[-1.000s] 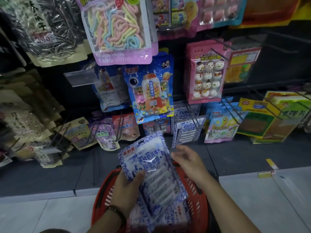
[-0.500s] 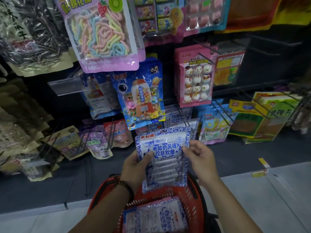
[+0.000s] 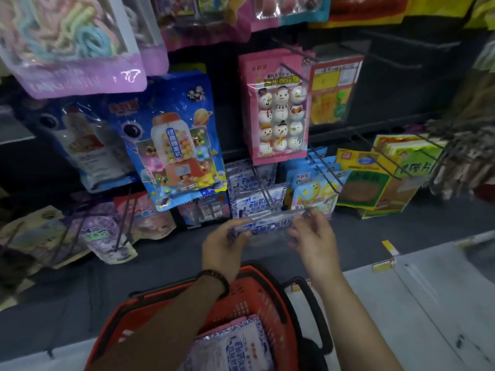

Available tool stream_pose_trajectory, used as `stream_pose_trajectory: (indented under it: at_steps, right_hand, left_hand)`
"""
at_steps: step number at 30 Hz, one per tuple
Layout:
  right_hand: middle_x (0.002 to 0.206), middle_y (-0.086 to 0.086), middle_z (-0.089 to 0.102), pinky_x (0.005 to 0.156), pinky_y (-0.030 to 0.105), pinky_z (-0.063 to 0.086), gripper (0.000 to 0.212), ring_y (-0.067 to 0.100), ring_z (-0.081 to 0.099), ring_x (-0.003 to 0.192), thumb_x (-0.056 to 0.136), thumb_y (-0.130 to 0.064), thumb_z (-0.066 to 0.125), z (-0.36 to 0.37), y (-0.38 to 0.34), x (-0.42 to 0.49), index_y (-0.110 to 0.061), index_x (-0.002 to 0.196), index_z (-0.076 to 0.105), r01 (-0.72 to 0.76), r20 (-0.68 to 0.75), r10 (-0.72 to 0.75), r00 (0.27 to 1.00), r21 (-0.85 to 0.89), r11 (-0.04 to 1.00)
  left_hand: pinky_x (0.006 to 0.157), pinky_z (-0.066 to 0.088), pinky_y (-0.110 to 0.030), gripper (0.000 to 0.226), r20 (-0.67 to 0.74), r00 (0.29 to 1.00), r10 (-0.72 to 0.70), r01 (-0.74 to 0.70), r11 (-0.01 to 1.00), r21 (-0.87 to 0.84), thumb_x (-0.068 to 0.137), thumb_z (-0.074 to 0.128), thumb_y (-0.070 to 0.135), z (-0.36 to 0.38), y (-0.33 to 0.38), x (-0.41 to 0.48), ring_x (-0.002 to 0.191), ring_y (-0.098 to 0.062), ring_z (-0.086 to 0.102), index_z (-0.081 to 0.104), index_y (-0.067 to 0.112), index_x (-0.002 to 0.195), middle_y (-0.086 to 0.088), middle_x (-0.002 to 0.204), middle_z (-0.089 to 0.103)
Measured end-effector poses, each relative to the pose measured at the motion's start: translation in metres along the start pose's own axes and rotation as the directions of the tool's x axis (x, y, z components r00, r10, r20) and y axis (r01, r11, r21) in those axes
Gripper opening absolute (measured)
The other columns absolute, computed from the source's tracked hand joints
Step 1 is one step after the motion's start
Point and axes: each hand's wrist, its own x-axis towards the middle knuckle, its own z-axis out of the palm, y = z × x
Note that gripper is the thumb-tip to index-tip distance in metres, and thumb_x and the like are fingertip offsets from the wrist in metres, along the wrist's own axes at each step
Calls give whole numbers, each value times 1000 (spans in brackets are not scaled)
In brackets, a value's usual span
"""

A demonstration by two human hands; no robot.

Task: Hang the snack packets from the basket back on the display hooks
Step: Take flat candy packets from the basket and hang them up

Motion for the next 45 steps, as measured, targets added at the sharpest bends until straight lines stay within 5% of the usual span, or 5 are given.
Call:
stream_pose_trajectory:
  at_steps: [10, 19, 22, 30, 45]
  right_hand:
    - [168, 4, 35, 119, 60, 40, 72, 29, 52, 143, 109, -18, 55, 11, 35, 14, -40, 166, 17, -199, 39, 206, 978, -131, 971]
    - [158, -14, 48, 87, 17, 42, 65, -13, 53, 100, 109, -23, 53, 21, 34, 13, -39, 166, 25, -64, 174, 139, 975, -379, 923]
    - [88, -21, 48, 61, 21, 37, 69, -5, 48, 52, 104, -31, 58, 24, 38, 11, -48, 162, 25, -124, 155, 199, 968, -396, 910]
    - [156, -10, 45, 111, 27, 39, 78, 6, 48, 131, 97, -44, 64, 31, 34, 4, -36, 165, 26, -137, 157, 228, 961, -448, 884]
    - [161, 1, 48, 91, 9, 36, 69, 10, 47, 144, 104, -36, 63, 40, 22, -6, -25, 165, 31, -136, 240, 309, 920, -544, 828]
  left_hand:
    - [50, 46, -10, 34, 22, 971, -238, 236, 942, -240, 99, 65, 26, 45, -43, 33, 58, -7, 64, 67, 0, 77, -7, 70, 68]
    - [63, 53, -27, 35, -8, 970, -244, 233, 937, -262, 101, 61, 36, 59, -41, 56, 59, -1, 64, 64, 10, 78, 2, 65, 70]
    - [73, 53, -40, 43, -27, 963, -267, 250, 929, -272, 98, 63, 44, 59, -44, 56, 78, -26, 68, 72, 2, 99, -11, 73, 70]
    - [75, 58, -49, 60, -52, 939, -341, 320, 918, -236, 87, 62, 70, 57, -53, 63, 61, -21, 54, 49, 23, 51, 5, 51, 48]
    - [104, 47, -40, 81, -82, 909, -409, 387, 900, -203, 89, 49, 77, 64, -60, 110, 117, -26, 62, 65, 6, 125, -10, 130, 65]
